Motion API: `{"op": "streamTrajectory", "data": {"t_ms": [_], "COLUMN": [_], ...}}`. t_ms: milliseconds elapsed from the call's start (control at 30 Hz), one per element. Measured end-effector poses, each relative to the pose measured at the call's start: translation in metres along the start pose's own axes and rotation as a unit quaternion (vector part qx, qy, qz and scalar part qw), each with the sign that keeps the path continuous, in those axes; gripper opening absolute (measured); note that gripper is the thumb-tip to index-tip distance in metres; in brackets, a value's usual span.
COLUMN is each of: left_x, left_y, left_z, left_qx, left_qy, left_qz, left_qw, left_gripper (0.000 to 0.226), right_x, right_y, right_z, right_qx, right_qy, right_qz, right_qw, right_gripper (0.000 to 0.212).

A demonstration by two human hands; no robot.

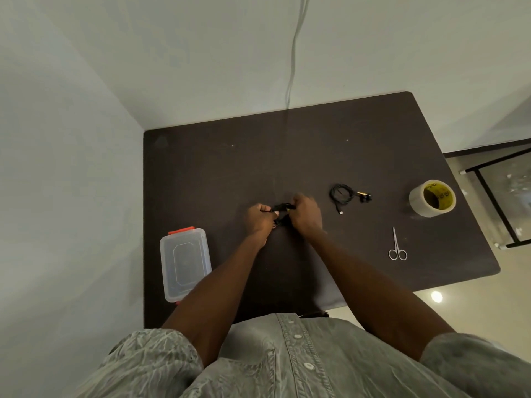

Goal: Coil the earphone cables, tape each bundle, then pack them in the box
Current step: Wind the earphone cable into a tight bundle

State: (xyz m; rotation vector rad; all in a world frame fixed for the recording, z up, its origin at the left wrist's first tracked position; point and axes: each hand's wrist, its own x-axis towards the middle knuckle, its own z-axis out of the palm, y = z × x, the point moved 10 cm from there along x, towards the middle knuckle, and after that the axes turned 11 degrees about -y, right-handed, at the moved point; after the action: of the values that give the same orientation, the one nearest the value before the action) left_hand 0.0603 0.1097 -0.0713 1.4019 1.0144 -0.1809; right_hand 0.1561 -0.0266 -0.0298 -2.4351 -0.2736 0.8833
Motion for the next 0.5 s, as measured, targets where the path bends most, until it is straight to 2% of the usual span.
{"op": "streamTrajectory", "data": {"t_ms": [67,133,200,233,367,500], "left_x": [0.002,0.000,-0.003,-0.005,-0.008,-0.008], "left_y": [0.000,0.005,0.012,0.015,0.013,0.011], "left_z": [0.000,-0.002,-0.005,-0.006,-0.013,-0.019], "left_qx": [0.023,0.058,0.108,0.126,0.160,0.158], "left_qy": [0.005,0.023,0.047,0.053,0.068,0.077], "left_qz": [0.003,0.012,0.027,0.029,0.001,-0.016], "left_qw": [1.000,0.998,0.993,0.990,0.985,0.984], "left_gripper": [0.024,0.022,0.011,0.004,0.013,0.013], "right_x": [0.000,0.000,-0.003,-0.004,-0.009,-0.008], "right_y": [0.002,0.000,-0.001,-0.001,0.001,0.003], "right_z": [0.001,0.002,0.002,0.001,0.001,0.010], "right_qx": [-0.015,-0.080,-0.130,-0.131,-0.088,-0.124], "right_qy": [0.004,0.006,0.006,0.004,-0.016,-0.058], "right_qz": [-0.005,-0.019,-0.032,-0.039,-0.066,-0.071], "right_qw": [1.000,0.997,0.991,0.991,0.994,0.988], "right_gripper": [0.015,0.021,0.029,0.030,0.020,0.029]}}
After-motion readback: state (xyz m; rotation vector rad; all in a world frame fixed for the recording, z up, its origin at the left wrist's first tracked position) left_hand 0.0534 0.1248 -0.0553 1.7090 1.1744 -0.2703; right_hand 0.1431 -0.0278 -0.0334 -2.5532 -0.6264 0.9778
